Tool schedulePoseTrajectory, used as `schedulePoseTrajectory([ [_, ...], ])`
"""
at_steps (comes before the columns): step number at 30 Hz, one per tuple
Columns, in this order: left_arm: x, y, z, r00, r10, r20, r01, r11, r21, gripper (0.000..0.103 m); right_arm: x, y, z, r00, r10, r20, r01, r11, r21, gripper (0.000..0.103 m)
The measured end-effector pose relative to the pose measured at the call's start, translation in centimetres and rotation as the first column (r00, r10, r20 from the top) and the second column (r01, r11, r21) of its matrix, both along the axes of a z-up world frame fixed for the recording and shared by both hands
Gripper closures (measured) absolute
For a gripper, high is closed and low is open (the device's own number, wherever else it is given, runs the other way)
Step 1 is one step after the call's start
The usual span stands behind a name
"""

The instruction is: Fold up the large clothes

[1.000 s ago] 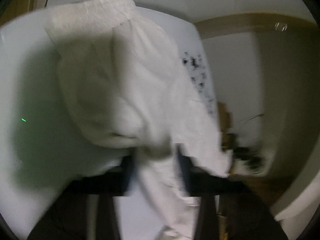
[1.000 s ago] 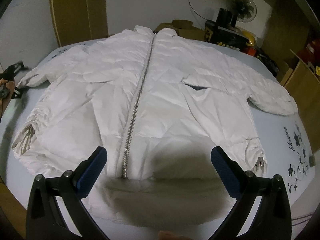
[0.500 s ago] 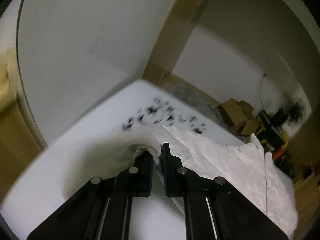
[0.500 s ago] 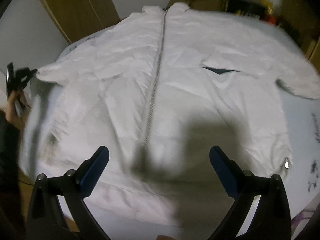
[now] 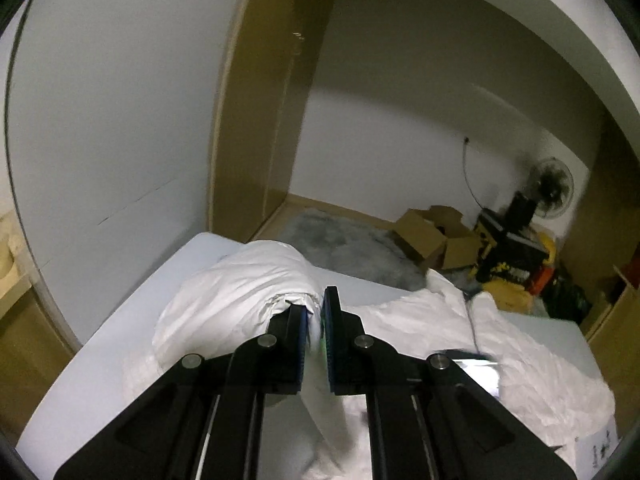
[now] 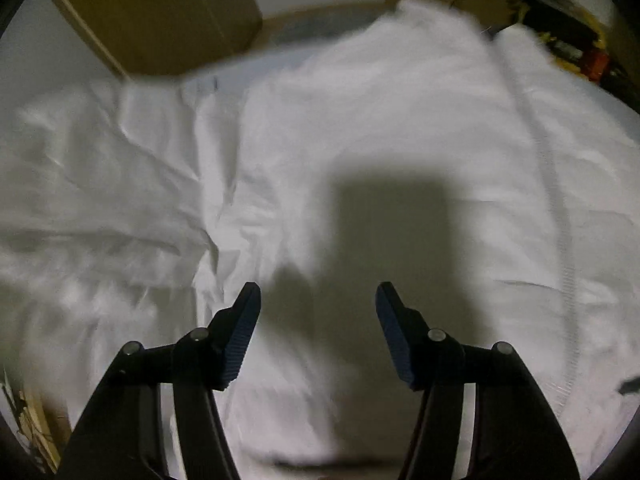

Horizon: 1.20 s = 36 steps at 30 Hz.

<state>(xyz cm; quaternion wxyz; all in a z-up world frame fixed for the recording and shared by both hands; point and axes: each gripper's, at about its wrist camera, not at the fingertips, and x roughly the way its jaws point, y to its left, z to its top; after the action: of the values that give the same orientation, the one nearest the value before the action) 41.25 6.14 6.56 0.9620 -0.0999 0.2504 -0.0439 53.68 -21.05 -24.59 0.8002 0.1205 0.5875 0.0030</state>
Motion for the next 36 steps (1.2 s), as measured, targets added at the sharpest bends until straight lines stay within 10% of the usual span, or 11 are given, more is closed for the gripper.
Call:
schedulePoseTrajectory([
  [4,-1.5,-5.7,0.1,0.998,-0.067,0.006,0.066,0.996,0.056,0.097,-0.5,1.8,2.1,0.988,0.115,0.101,-0.113,0.993,-0.025,0.036],
  [13,-2.1,-21.2,-3.7,0.955,-0.284,-0.090,0.290,0.954,0.070,0.096,-12.5,-16.8,8.0,0.951,-0.230,0.206,0.212,0.972,0.105,0.024],
  [25,1.2,-35.7,-20.2,0.840,-0.294,-0.456,0.408,0.897,0.173,0.094,-26.6,-27.6,7.5,0.895,-0.381,0.233,0.347,0.921,0.176,0.000],
  [28,-0.4,-35.4,-21.0,0.832,-0.356,-0.426,0.461,0.870,0.173,0.057,-27.6,-27.9,7.8,0.892,-0.368,0.261,0.331,0.927,0.175,0.000],
  [30,-1.8,-35.5,-20.4,0.798,-0.467,-0.381,0.533,0.842,0.084,0.000,-27.3,-27.7,8.3,0.885,-0.369,0.283,0.330,0.927,0.177,0.000],
  [36,-7.7,-31.6,-16.1,0.836,-0.515,-0.190,0.530,0.847,0.035,0.000,-28.9,-27.4,9.7,0.866,-0.370,0.335,0.327,0.928,0.179,0.000],
])
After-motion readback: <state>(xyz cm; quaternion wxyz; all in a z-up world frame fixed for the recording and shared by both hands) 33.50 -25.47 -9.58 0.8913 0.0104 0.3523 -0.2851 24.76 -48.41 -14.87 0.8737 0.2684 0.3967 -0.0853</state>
